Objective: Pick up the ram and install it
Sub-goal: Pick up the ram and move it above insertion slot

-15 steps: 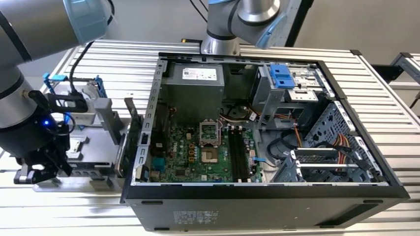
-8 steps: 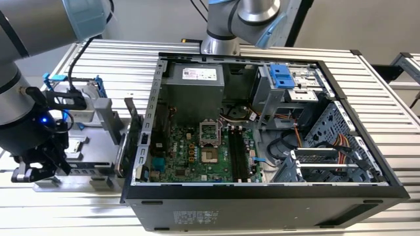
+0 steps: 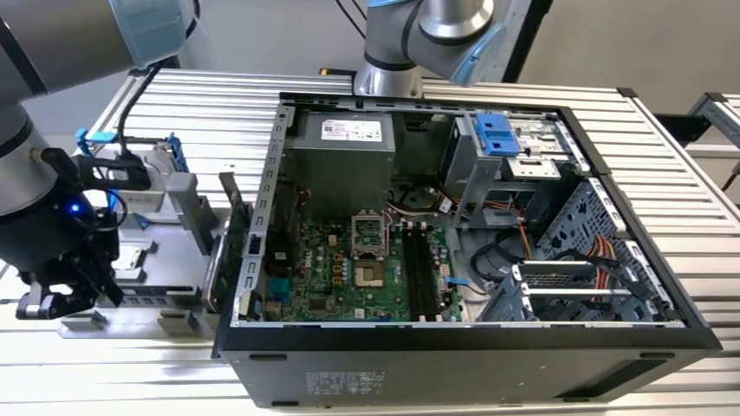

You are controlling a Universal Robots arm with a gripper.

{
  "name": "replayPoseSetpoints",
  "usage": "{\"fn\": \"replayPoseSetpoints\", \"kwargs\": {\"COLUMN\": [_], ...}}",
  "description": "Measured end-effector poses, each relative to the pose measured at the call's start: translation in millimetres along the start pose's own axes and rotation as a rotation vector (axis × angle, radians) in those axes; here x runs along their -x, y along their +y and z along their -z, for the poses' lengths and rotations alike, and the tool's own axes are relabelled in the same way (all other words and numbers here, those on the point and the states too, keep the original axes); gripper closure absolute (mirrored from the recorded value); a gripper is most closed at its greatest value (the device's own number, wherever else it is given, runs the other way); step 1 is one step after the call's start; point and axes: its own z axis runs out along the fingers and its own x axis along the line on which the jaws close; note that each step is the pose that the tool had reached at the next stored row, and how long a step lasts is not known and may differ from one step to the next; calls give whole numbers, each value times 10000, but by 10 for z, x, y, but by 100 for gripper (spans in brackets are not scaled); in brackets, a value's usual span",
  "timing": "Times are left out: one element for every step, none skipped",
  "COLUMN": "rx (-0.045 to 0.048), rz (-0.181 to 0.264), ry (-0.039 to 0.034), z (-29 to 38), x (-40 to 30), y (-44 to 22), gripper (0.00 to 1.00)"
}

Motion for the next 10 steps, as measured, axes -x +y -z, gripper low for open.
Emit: {"fn": "replayPoseSetpoints", "kwargs": {"rx": [0,-1,-1,-1,-1,-1,-1,-1,-1,-1], "rz": [0,0,0,0,0,0,-1,0,0,0], "ry": [0,-1,-1,-1,-1,-1,-1,0,0,-1], "z": [10,23,37,52,67,82,97,113,127,140], "x": [0,-1,-1,-2,-2,-2,-3,-3,-4,-4], "y": [0,0,0,-1,-1,-1,-1,-1,-1,-1], "gripper": [100,100,100,100,100,100,100,100,100,100]}}
